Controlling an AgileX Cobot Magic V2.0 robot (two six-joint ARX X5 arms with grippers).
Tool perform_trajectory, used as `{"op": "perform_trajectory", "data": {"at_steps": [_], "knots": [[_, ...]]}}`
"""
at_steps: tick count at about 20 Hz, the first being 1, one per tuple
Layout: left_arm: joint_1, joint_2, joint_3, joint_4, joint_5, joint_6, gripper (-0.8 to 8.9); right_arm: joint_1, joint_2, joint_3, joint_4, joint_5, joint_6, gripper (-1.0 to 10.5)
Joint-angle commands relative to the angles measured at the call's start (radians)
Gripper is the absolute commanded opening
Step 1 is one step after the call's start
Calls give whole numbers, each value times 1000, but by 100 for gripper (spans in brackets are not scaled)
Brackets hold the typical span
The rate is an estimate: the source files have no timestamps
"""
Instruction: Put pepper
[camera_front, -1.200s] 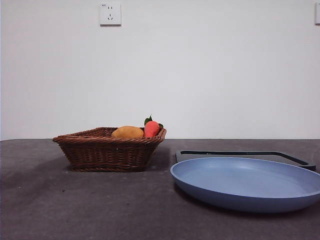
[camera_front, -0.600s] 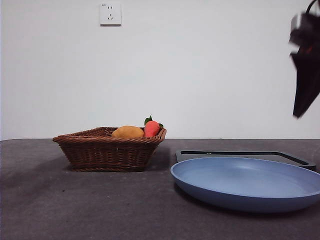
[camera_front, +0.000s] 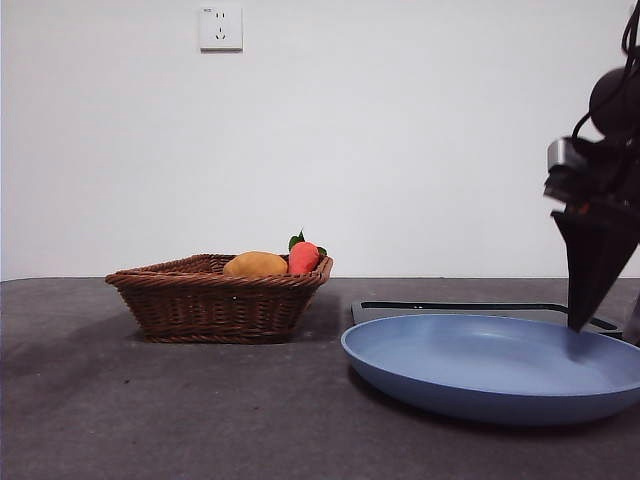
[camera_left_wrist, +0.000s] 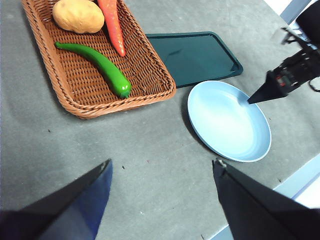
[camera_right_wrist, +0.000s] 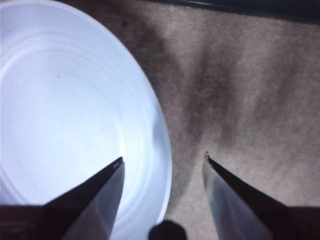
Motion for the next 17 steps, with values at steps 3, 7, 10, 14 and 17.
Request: {"op": "perform_trajectory", "data": {"at_steps": [3, 7, 10, 14, 17], "knots": [[0, 3, 16, 12, 3, 8, 353, 14, 51, 16, 6, 0, -5, 222], [0, 3, 16, 12, 3, 8, 353, 16, 72, 16, 6, -1, -5, 113], [0, 3, 16, 12, 3, 8, 353, 16, 78, 16, 6, -2, -4, 45], [0, 8, 16, 11, 3, 2, 353, 14, 78, 16, 5, -1, -1, 3], [0, 34, 16, 18, 1, -20, 353, 14, 71, 16, -6, -5, 17, 3]]}}
